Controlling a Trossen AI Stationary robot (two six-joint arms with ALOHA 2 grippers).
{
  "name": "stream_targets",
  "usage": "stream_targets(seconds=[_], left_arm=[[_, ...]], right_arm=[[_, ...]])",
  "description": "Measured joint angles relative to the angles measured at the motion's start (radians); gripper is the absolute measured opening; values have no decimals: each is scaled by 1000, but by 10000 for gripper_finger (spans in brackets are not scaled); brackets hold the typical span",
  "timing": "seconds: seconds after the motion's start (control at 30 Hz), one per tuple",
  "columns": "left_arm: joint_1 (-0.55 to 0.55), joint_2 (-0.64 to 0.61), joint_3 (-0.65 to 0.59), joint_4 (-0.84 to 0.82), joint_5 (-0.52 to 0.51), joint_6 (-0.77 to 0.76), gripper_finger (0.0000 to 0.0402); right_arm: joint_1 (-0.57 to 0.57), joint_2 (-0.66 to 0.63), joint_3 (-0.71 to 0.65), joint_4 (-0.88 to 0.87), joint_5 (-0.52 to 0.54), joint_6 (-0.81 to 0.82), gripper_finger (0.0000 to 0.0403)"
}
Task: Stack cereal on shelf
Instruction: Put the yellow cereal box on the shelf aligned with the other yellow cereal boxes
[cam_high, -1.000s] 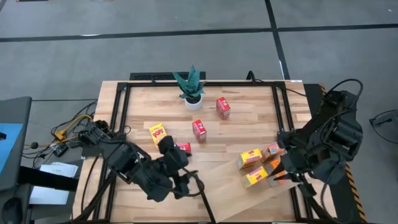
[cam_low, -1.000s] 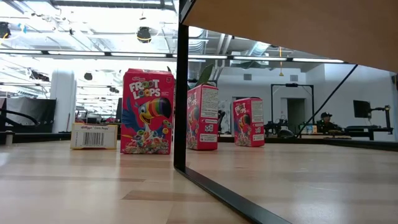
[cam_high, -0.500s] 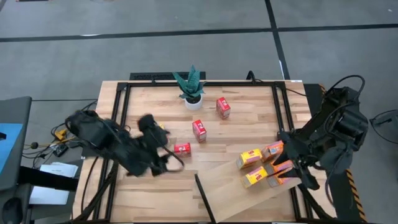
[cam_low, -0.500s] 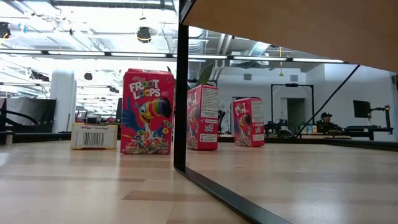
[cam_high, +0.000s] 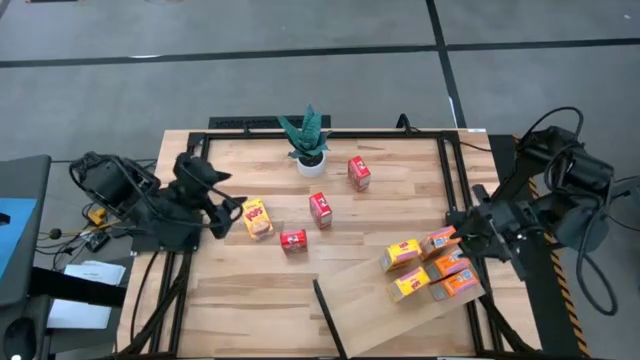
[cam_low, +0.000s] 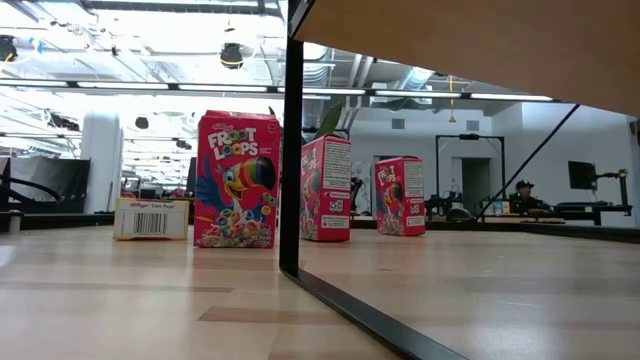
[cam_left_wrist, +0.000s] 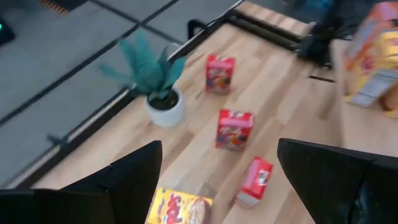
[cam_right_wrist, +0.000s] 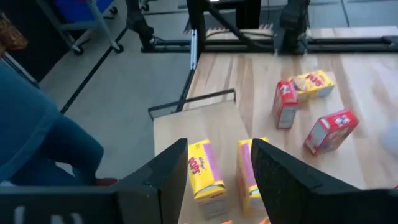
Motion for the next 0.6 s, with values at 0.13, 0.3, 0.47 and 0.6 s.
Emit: stream_targets(seconds=[0.13,0.3,0.47,0.6], left_arm=[[2,-157,-304,131,0,-97,311],[18,-360,-673,391,1,-110,311],[59,-555,-1011,596,40,-171,311],[125,-662,-1187,633,12,-241,311]], right_arm=[[-2,0,0,-5,42,-16,188],[-3,2,0,-7,125,-15,176],[-2,15,0,18,280,39,165],[-3,15,0,18,305,56,159]])
